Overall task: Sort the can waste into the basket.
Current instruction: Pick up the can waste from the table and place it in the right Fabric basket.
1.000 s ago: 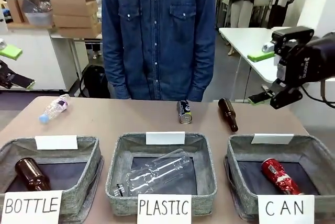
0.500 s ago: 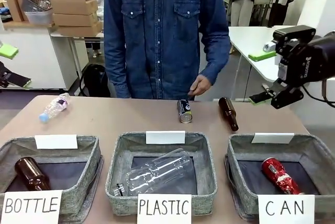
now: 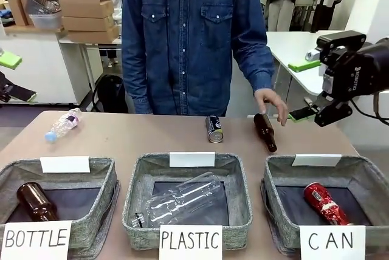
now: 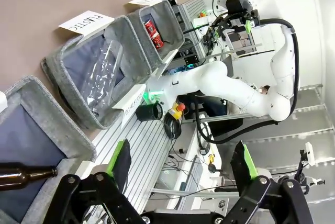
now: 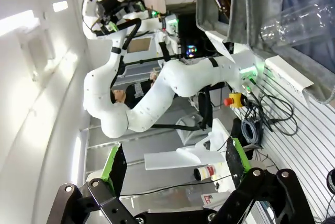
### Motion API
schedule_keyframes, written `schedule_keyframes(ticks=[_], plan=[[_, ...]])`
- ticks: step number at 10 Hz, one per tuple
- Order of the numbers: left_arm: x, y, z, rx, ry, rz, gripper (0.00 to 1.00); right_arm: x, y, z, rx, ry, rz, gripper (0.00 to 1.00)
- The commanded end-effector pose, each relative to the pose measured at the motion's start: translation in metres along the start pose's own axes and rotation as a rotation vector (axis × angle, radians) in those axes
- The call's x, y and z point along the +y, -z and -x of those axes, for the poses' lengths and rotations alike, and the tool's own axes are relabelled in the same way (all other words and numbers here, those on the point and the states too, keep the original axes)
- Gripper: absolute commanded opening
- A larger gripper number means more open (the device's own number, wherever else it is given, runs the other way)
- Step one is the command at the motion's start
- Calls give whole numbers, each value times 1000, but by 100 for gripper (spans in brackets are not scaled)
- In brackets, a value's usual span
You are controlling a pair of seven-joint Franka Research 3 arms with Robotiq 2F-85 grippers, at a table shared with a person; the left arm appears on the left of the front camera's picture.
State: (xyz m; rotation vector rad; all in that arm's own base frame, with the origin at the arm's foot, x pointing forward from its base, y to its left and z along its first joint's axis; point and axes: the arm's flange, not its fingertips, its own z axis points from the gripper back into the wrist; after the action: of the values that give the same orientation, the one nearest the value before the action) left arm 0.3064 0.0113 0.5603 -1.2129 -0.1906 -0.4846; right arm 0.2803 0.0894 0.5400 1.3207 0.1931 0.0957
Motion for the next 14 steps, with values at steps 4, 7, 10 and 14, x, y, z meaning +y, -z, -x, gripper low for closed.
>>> schedule_keyframes(ticks=[4, 7, 10, 14], plan=[[0, -4, 2, 16, 15, 1, 100, 29, 56, -10, -329, -107, 749, 100], [0, -4, 2, 16, 15, 1, 100, 47, 50, -44, -191, -45, 708, 100], [0, -4, 2, 16, 15, 1, 100, 44, 61, -27, -303, -193, 817, 100], [0, -4, 2, 16, 15, 1, 100, 50, 30, -74, -97, -293, 694, 100]])
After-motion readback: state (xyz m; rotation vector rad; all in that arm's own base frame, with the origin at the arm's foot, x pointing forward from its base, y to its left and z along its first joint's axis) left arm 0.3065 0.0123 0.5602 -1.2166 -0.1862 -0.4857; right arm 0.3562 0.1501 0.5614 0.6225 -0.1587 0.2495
